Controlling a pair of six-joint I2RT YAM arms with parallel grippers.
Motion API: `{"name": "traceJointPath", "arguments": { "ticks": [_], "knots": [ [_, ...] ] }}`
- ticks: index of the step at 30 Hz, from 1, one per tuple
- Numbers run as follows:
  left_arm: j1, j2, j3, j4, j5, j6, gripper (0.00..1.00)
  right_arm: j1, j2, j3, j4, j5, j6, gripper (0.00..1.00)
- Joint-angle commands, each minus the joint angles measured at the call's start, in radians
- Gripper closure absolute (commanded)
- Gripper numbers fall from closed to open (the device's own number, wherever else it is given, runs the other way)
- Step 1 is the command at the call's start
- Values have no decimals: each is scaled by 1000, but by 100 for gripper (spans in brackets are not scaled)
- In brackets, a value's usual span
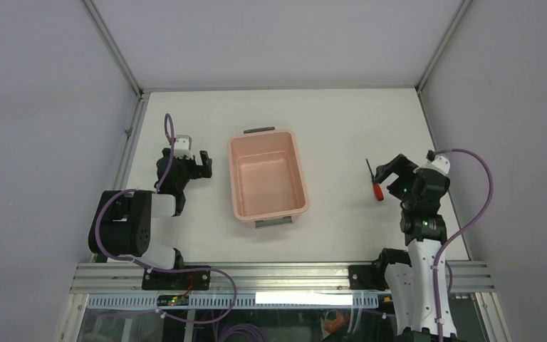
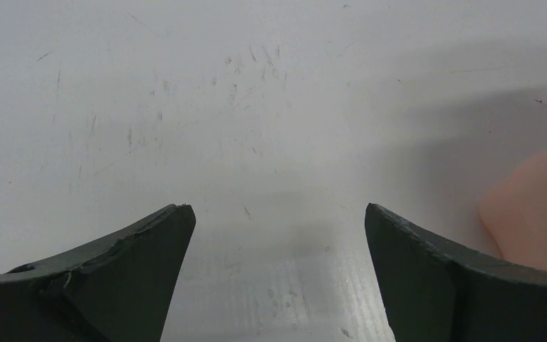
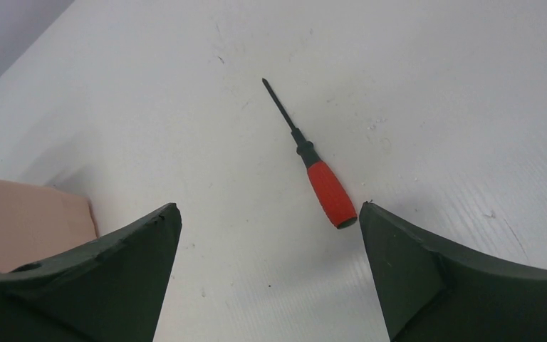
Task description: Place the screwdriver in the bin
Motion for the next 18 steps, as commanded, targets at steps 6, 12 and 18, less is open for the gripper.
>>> {"name": "traceJointPath", "arguments": {
  "ticks": [6,12,18],
  "knots": [
    [11,-3,10,48,14,-9,1,-1,403,662,-161,-146,-201,1],
    [11,-4,12,46,15,-8,1,-1,859,1160,-673,-136,-291,1],
    [11,-2,9,48,14,-8,1,34,1142,1175,-846,14,-317,1]
  ]
}}
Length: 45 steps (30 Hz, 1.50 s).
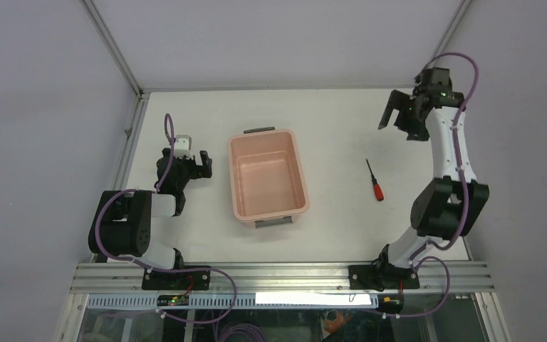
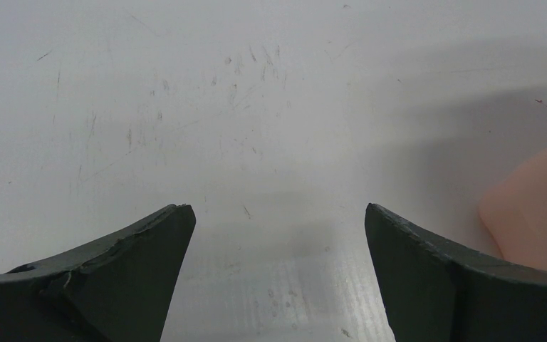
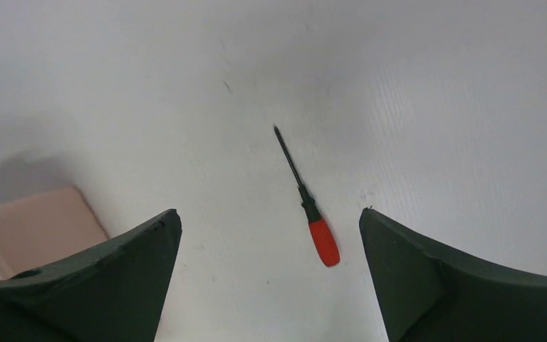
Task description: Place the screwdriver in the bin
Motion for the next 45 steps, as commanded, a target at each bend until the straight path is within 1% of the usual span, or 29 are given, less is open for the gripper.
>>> {"name": "traceJointPath", "arguments": {
  "ticks": [1,3,8,11,14,15,16,17,18,19,20,21,22,25,26,31,34,37,39,42,45],
  "knots": [
    [11,-1,11,48,14,-9,1,47,143,-87,-250,143,-55,1],
    [11,-4,10,47,14,-9,1,67,174,-163,-209,199,-55,1],
    [11,-3,10,47,14,-9,1,93,246,-330,-52,251,-54,2],
    [11,-2,9,48,14,-8,1,129,304,-367,-12,294,-73,5],
    [11,-3,10,47,14,-8,1,149,343,-391,20,337,-75,12],
    [11,-4,11,47,14,-9,1,150,351,-400,30,336,-73,20],
    [11,-3,11,47,15,-9,1,151,356,-408,35,331,-70,32],
    [11,-3,10,47,14,-9,1,151,359,-414,38,327,-68,46],
    [11,-3,11,48,14,-9,1,152,359,-420,38,325,-68,55],
    [11,-4,9,47,14,-9,1,155,356,-422,37,324,-69,73],
    [11,-3,10,47,14,-8,1,158,353,-421,32,320,-74,87],
    [11,-3,10,46,14,-9,1,162,344,-413,19,317,-81,97],
    [11,-3,9,48,14,-8,1,163,332,-399,0,316,-88,100],
    [11,-3,9,47,14,-8,1,163,283,-309,-105,296,-102,100],
    [11,-3,10,47,13,-9,1,163,268,-260,-178,285,-105,100],
    [11,-3,10,46,15,-8,1,163,268,64,-516,266,-51,100],
    [11,-2,9,48,14,-9,1,187,264,212,-646,234,-7,100],
    [11,-2,10,48,14,-8,1,221,253,324,-707,194,47,100],
    [11,-2,9,49,14,-8,1,264,250,368,-723,176,90,100],
    [11,-1,9,48,15,-8,1,369,252,432,-713,141,168,100],
    [11,-1,9,48,14,-8,1,518,254,467,-624,90,264,100]
  ]
}}
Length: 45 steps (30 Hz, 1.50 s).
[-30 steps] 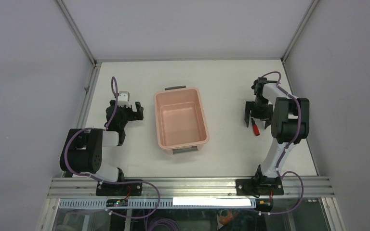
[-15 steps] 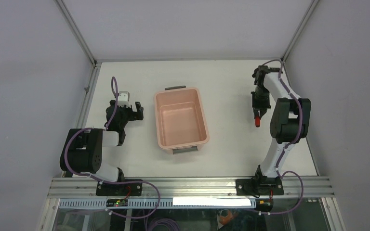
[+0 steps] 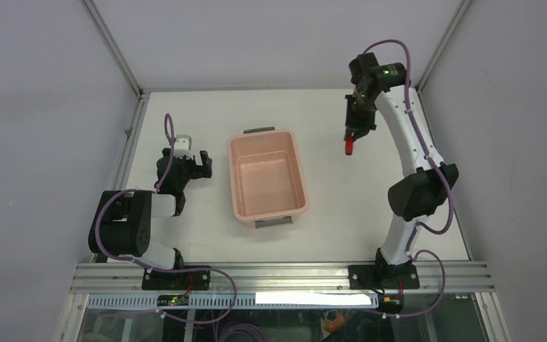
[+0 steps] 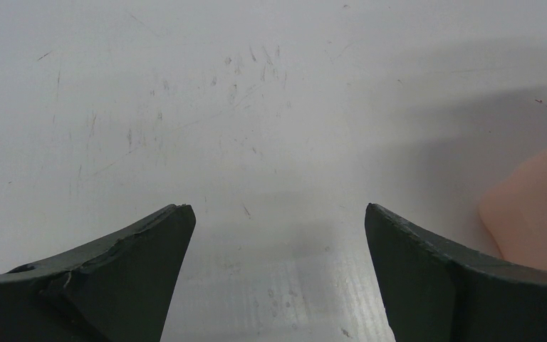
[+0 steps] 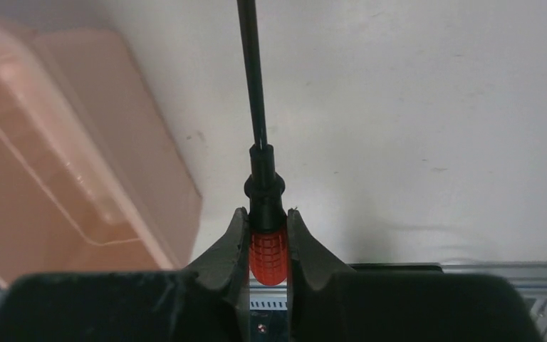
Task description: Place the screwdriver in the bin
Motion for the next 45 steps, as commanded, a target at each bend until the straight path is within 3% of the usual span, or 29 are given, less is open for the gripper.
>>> {"name": "traceJointPath", "arguments": {
  "ticks": [1,6,11,16,25,31,38,42,45],
  "knots": [
    [11,-3,9,48,15,-8,1,233,-29,68,-14,-106,171,100],
    [11,-3,11,47,14,-8,1,488,41,56,218,-108,246,100],
    [11,-3,11,47,14,-7,1,636,136,-15,333,-15,218,100],
    [11,-4,10,47,13,-9,1,687,217,-171,488,9,194,100],
    [11,-3,10,47,14,-8,1,710,298,-311,632,78,198,99],
    [11,-3,10,47,13,-8,1,713,286,-363,659,85,209,67],
    [11,-3,10,48,14,-8,1,715,200,-258,554,135,211,59],
    [11,-3,10,48,14,-9,1,715,109,-192,517,165,182,45],
    [11,-3,9,47,14,-8,1,711,57,-131,493,156,125,4]
  ]
}}
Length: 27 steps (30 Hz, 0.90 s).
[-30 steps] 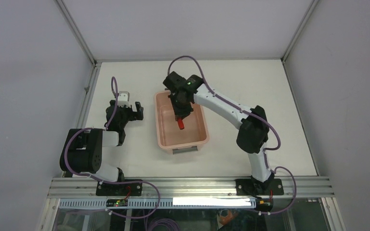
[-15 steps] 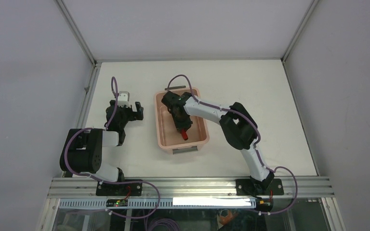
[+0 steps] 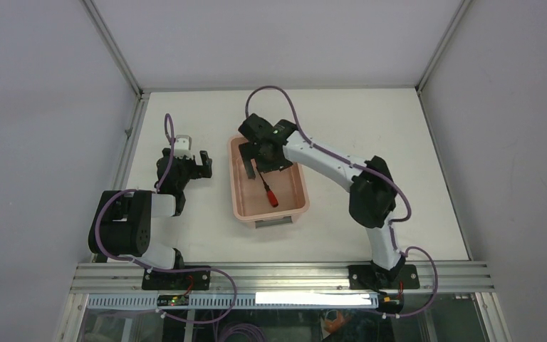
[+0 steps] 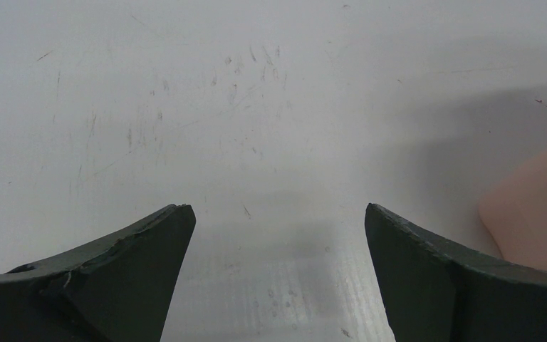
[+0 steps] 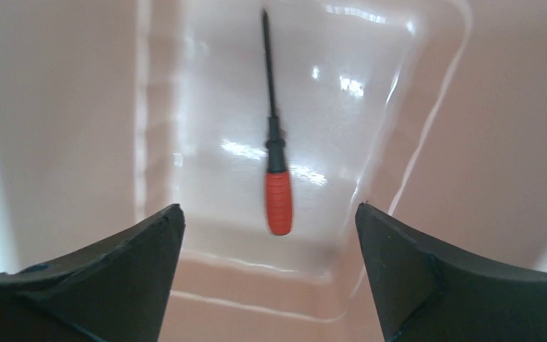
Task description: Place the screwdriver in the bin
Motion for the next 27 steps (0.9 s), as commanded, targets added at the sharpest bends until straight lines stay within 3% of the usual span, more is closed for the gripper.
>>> {"name": "traceJointPath", "arguments": {
  "ticks": [1,6,10,12,21,27],
  "knots": [
    [11,-4,10,48,14,-9,1,-2,-169,138,-42,34,-82,1],
    [11,-3,9,48,14,-8,1,-32,-267,168,-27,-46,-203,1],
    [11,-3,11,47,14,-7,1,-123,-411,63,51,-78,-277,1],
    [11,-3,11,47,14,-8,1,-193,-489,-37,102,-89,-305,1],
    [11,-3,11,48,14,-7,1,-543,-895,-783,628,-203,-413,1],
    [11,-3,10,47,15,-7,1,-633,-984,-1052,805,-238,-424,1]
  ]
}}
